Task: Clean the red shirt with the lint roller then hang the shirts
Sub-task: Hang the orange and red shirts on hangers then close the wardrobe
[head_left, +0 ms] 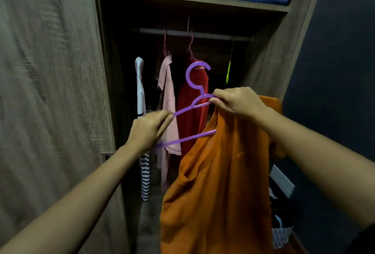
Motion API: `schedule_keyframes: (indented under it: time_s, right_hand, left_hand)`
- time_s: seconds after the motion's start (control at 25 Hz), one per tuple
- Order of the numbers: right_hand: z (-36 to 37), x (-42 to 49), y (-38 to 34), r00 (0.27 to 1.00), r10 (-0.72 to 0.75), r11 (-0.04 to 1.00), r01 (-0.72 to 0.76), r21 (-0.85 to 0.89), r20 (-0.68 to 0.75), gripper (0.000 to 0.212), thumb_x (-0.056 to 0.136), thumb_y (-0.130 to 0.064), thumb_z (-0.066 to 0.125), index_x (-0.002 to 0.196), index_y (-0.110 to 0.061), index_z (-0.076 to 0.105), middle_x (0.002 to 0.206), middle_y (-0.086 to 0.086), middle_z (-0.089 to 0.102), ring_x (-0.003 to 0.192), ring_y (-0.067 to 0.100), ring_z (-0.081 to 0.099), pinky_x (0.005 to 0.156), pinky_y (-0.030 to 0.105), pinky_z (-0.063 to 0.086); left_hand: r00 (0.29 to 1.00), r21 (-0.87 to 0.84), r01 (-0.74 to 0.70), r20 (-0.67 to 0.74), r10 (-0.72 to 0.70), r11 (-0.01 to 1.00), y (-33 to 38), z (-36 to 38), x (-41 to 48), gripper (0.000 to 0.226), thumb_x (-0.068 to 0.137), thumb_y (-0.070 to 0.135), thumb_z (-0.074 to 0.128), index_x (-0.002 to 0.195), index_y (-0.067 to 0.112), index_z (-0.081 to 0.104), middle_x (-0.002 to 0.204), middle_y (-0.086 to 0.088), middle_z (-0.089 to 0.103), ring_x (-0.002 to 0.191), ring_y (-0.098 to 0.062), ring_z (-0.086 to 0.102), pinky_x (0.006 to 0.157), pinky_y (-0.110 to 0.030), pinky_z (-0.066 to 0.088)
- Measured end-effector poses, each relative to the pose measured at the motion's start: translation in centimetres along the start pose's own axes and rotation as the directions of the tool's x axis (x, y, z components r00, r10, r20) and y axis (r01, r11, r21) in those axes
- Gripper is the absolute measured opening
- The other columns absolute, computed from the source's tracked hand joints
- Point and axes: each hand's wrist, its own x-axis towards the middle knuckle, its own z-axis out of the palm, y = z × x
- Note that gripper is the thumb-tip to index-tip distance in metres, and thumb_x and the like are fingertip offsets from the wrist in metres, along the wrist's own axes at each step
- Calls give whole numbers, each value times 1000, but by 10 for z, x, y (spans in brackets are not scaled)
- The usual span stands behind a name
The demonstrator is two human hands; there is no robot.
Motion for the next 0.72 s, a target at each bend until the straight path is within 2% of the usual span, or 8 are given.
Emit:
schedule_keyframes:
  time_s: [0.08, 0.16, 0.24, 0.36, 0.48, 0.56, 0.64, 0.72]
  right_hand:
    - [-2, 7, 0, 997, 53, 999, -53, 7, -56, 60, 92, -60, 17, 93, -17, 60, 76, 7, 69, 65, 31, 67, 48, 33, 46]
    - [-9, 16, 2, 987, 59, 998, -57, 13, -150, 49, 92, -52, 28, 93, -15, 60, 76, 9, 69, 66, 32, 67, 48, 33, 45]
    - [-22, 25, 2, 978, 54, 998, -46, 44, -203, 41, 93, -46, 33, 93, -14, 59, 76, 10, 69, 68, 32, 67, 49, 32, 43]
    - [-41, 32, 4, 974, 62, 993, -38, 113, -220, 40, 94, -44, 33, 95, -13, 58, 77, 10, 67, 69, 32, 65, 52, 32, 41]
    - [-44, 26, 8, 982, 45, 987, -15, 159, -183, 42, 95, -44, 32, 95, -11, 58, 75, 8, 65, 65, 27, 62, 53, 31, 43]
    - [-40, 16, 16, 988, 46, 986, -21, 168, -146, 46, 94, -48, 30, 96, -12, 59, 75, 8, 65, 66, 27, 63, 55, 35, 48]
    - [-34, -2, 30, 993, 65, 987, -50, 149, -95, 55, 93, -54, 24, 98, -13, 59, 78, 10, 66, 69, 30, 64, 55, 40, 51]
    - [-24, -22, 42, 998, 54, 995, -52, 86, -29, 67, 92, -61, 13, 97, -14, 60, 82, 10, 67, 72, 32, 66, 53, 42, 53]
  left_hand:
    - [962, 66, 17, -272, 2, 998, 21, 0, -1, 25, 93, 30, 47, 108, 13, 55, 104, -7, 51, 91, -23, 50, 72, -30, 45]
    - [923, 3, -195, -337, 184, 981, 46, 15, -21, 22, 93, 28, 46, 104, 11, 53, 99, -7, 41, 84, -21, 44, 71, -30, 41]
    - [971, -12, -206, -129, 203, 978, 62, 40, -50, 34, 92, 45, 40, 108, 17, 52, 103, -5, 40, 88, -20, 44, 71, -33, 43]
    - [932, -10, 257, 268, -245, 966, 48, 65, -64, 58, 77, 68, 38, 121, 32, 50, 133, -4, 30, 119, -22, 29, 93, -43, 34]
    - [830, -164, 223, 549, -99, 961, 18, 69, -53, 54, 77, 68, 42, 103, 26, 65, 137, -5, 34, 127, -20, 30, 106, -45, 32]
    - [792, -274, 181, 610, 25, 945, -4, 62, -51, 61, 78, 72, 41, 97, 21, 68, 126, 0, 44, 118, -2, 41, 107, -29, 34]
    - [823, -278, 254, 566, -56, 926, -32, 45, -52, 73, 72, 82, 37, 101, 23, 69, 114, 10, 50, 107, 15, 44, 100, -10, 33]
    - [831, -205, 281, 541, -131, 937, -59, 26, -52, 58, 69, 86, 34, 94, 44, 65, 105, 16, 51, 99, 13, 50, 94, -19, 41]
